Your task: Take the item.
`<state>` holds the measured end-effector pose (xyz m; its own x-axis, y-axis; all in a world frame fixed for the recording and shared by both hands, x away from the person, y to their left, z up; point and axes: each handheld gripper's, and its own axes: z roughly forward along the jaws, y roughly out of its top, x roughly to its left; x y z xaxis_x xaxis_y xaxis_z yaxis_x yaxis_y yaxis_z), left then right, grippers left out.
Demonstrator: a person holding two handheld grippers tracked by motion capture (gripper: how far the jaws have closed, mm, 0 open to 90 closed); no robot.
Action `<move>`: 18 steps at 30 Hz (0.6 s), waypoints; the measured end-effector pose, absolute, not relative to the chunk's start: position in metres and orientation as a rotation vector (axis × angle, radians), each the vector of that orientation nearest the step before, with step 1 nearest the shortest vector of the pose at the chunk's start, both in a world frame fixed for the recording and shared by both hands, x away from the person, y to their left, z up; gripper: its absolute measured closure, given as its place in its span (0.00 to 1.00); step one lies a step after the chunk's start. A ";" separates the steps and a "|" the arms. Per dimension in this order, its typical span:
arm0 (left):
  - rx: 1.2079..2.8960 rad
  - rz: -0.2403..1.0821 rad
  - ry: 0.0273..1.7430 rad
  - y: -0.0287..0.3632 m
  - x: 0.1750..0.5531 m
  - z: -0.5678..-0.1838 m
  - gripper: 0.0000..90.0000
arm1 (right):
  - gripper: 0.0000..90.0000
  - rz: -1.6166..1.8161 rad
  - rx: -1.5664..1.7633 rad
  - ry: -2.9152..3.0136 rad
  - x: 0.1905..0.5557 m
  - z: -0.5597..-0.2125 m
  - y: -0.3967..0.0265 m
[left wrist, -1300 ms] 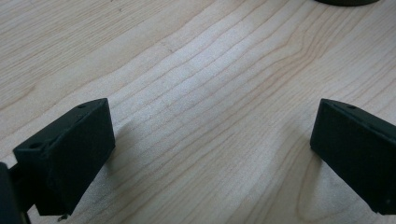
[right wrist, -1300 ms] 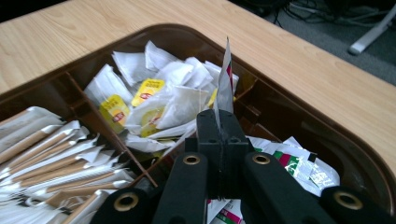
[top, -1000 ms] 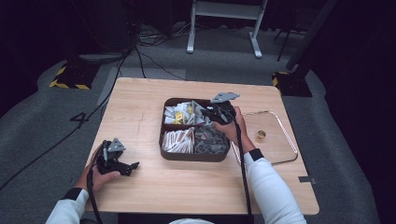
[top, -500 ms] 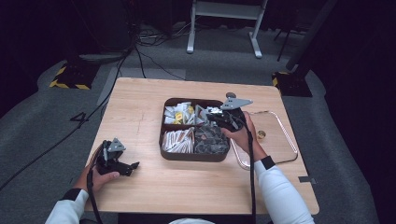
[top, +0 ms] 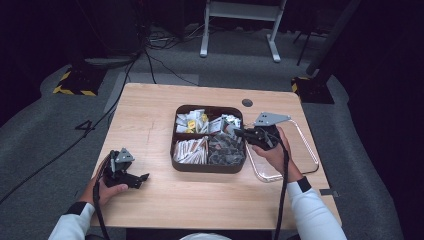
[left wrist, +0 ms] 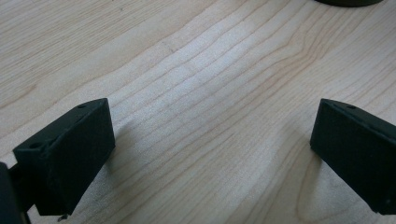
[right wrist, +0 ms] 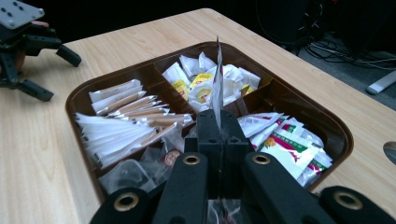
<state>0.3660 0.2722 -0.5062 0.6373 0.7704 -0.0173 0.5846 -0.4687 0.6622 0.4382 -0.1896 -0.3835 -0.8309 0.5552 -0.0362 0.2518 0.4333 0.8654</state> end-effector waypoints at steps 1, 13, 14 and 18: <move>2.216 0.376 1.052 0.272 0.366 -0.506 0.00 | 1.00 1.351 0.686 2.378 0.435 -0.383 -0.192; 2.216 0.376 1.052 0.272 0.366 -0.506 0.00 | 1.00 1.360 0.612 2.424 0.407 -0.382 -0.203; 2.216 0.376 1.052 0.272 0.366 -0.506 0.00 | 1.00 1.361 0.602 2.425 0.405 -0.382 -0.203; 2.216 0.376 1.052 0.272 0.366 -0.506 0.00 | 1.00 1.364 0.574 2.442 0.397 -0.383 -0.200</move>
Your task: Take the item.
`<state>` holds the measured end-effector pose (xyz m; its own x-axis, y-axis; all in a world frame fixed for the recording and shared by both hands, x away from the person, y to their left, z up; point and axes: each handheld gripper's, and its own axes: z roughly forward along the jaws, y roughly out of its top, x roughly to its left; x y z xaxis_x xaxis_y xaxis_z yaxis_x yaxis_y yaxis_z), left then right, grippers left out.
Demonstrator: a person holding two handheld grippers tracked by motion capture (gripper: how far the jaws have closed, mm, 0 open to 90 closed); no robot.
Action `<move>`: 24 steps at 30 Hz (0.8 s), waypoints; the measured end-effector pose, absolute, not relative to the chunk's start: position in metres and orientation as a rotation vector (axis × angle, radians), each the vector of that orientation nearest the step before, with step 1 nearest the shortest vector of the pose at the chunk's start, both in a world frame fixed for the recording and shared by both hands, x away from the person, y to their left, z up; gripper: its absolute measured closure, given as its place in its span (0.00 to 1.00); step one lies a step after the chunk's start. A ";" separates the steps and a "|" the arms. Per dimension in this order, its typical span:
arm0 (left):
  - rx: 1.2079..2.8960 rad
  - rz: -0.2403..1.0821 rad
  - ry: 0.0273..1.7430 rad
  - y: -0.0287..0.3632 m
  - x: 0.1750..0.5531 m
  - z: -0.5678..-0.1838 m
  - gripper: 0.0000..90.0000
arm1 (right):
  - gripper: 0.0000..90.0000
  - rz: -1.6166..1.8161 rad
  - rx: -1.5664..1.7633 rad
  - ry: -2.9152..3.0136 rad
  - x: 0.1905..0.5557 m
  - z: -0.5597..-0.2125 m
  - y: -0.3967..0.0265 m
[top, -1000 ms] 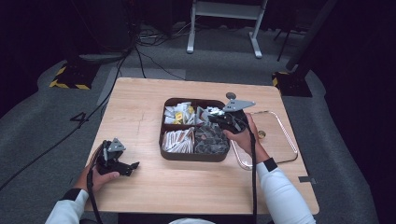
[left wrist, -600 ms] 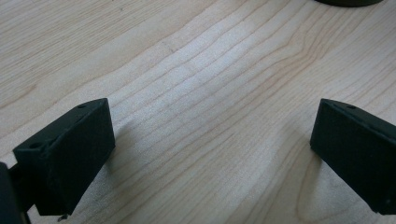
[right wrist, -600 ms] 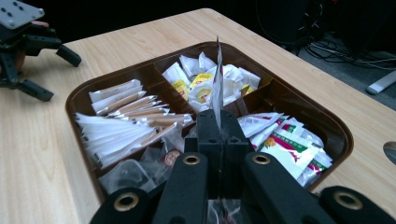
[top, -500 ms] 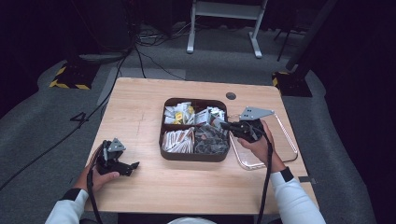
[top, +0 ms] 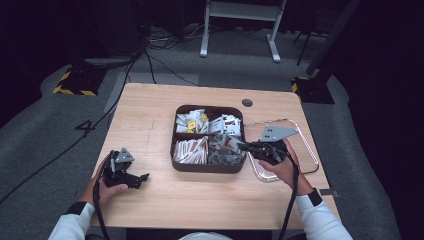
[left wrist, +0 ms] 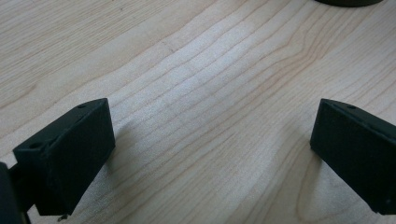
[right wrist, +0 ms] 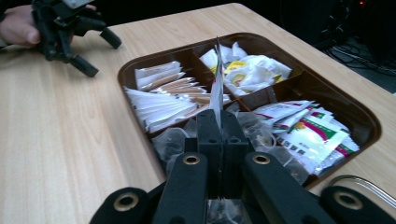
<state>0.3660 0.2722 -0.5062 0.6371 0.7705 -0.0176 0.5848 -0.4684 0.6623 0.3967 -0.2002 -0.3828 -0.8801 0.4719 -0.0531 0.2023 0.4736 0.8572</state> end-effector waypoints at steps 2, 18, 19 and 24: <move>2.216 0.376 1.052 0.272 0.366 -0.506 0.00 | 1.00 1.367 0.559 2.454 0.393 -0.383 -0.198; 2.217 0.377 1.052 0.272 0.366 -0.506 0.00 | 1.00 1.363 0.404 2.598 0.373 -0.400 -0.169; 2.216 0.378 1.052 0.272 0.366 -0.506 0.00 | 1.00 1.358 0.392 2.606 0.372 -0.401 -0.167; 2.216 0.376 1.052 0.272 0.366 -0.506 0.00 | 1.00 1.365 0.365 2.636 0.368 -0.406 -0.161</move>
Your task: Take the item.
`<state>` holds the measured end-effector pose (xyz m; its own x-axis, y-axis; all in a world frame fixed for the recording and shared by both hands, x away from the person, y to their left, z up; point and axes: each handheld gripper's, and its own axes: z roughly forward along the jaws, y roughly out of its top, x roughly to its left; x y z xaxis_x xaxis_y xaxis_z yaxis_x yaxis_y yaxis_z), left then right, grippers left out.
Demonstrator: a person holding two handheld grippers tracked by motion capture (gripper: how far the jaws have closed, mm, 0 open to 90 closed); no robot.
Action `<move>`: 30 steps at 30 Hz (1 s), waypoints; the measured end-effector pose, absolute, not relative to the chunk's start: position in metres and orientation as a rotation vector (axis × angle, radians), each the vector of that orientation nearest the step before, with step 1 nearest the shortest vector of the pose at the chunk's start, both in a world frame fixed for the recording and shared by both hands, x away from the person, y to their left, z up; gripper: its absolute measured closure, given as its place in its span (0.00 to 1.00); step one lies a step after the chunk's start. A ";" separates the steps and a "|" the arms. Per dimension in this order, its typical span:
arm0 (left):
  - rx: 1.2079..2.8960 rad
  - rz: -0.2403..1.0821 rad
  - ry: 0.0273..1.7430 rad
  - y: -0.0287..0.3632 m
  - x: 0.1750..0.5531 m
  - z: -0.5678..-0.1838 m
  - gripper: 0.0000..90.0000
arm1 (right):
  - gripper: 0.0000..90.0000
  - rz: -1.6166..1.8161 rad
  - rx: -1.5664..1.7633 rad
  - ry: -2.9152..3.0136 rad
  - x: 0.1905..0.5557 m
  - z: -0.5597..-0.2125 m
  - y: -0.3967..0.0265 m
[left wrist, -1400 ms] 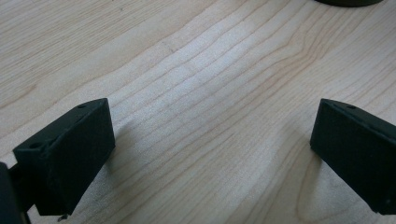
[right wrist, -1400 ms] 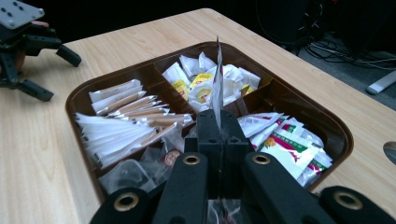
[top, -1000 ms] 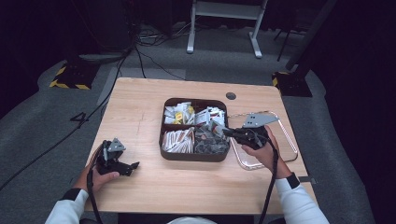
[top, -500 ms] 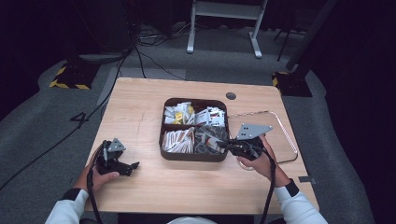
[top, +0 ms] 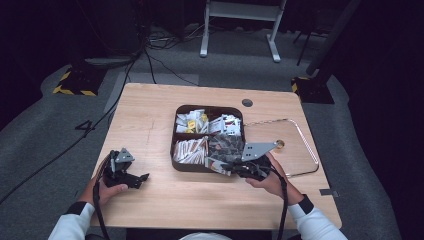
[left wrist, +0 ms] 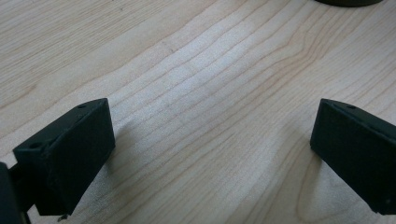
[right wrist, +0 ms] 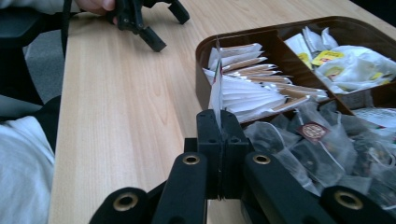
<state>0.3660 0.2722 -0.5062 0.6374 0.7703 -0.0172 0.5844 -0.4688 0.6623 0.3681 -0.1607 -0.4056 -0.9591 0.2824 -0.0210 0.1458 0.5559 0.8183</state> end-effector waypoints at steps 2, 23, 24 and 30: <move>2.216 0.376 1.052 0.272 0.366 -0.506 0.00 | 1.00 1.363 0.350 2.649 0.367 -0.408 -0.158; 2.216 0.377 1.052 0.272 0.366 -0.506 0.00 | 0.99 1.232 0.212 2.800 0.362 -0.447 -0.132; 2.217 0.378 1.051 0.272 0.366 -0.506 0.00 | 0.99 1.235 0.214 2.803 0.362 -0.448 -0.131; 2.216 0.378 1.052 0.272 0.366 -0.506 0.00 | 0.91 1.232 0.211 2.819 0.361 -0.450 -0.130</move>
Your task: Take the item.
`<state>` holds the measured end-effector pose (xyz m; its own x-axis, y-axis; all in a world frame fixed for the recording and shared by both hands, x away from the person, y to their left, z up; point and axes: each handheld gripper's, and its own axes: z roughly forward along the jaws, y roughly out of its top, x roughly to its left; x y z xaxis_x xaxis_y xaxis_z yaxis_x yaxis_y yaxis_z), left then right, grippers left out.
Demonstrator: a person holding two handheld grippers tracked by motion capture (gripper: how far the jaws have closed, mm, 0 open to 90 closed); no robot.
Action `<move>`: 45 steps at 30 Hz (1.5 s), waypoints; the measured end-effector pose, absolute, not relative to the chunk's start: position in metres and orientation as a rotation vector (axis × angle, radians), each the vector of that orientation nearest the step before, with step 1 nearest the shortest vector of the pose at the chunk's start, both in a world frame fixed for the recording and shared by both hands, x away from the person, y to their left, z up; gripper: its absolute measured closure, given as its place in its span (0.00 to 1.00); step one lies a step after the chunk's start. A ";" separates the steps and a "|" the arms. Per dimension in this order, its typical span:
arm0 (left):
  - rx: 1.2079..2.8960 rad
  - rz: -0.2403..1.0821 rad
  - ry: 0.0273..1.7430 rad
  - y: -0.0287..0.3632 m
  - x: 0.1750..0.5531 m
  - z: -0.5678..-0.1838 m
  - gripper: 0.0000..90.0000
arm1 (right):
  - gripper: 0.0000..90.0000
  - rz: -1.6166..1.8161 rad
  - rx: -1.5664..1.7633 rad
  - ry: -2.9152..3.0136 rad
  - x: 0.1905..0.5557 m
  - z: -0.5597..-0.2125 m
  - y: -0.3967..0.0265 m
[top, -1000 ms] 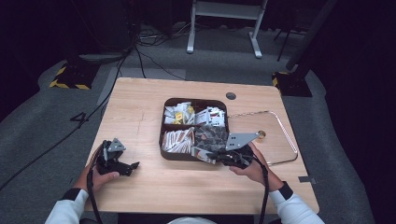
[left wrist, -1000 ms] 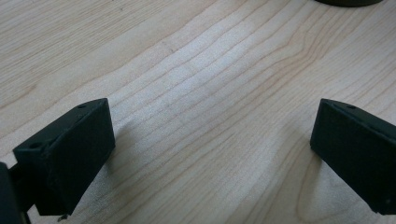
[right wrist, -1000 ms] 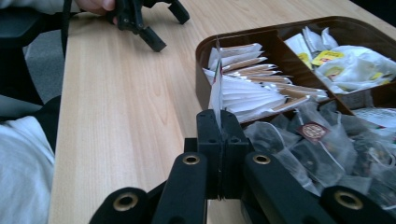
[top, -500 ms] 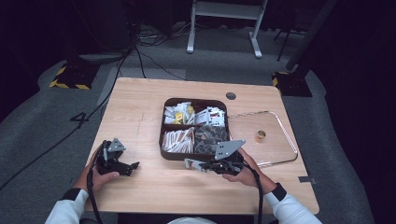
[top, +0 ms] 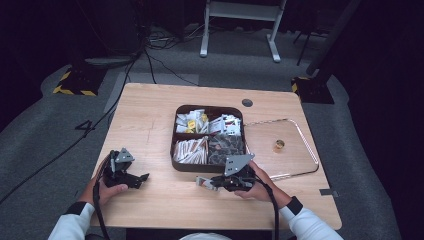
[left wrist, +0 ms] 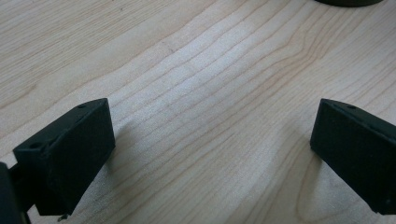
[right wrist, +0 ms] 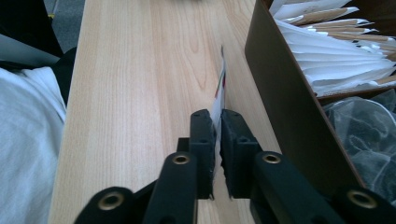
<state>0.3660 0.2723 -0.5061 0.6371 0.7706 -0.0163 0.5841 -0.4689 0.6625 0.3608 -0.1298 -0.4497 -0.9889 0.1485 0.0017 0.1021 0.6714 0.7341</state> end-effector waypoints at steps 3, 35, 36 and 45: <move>2.216 0.376 1.052 0.272 0.366 -0.506 0.00 | 0.86 1.228 0.205 2.812 0.361 -0.449 -0.130; 2.216 0.377 1.052 0.272 0.366 -0.506 0.00 | 0.42 1.243 0.503 2.505 0.384 -0.412 -0.194; 2.216 0.376 1.052 0.272 0.366 -0.506 0.00 | 0.42 1.237 0.510 2.493 0.385 -0.411 -0.196; 2.216 0.376 1.052 0.272 0.366 -0.506 0.00 | 0.40 1.205 0.643 2.395 0.400 -0.409 -0.220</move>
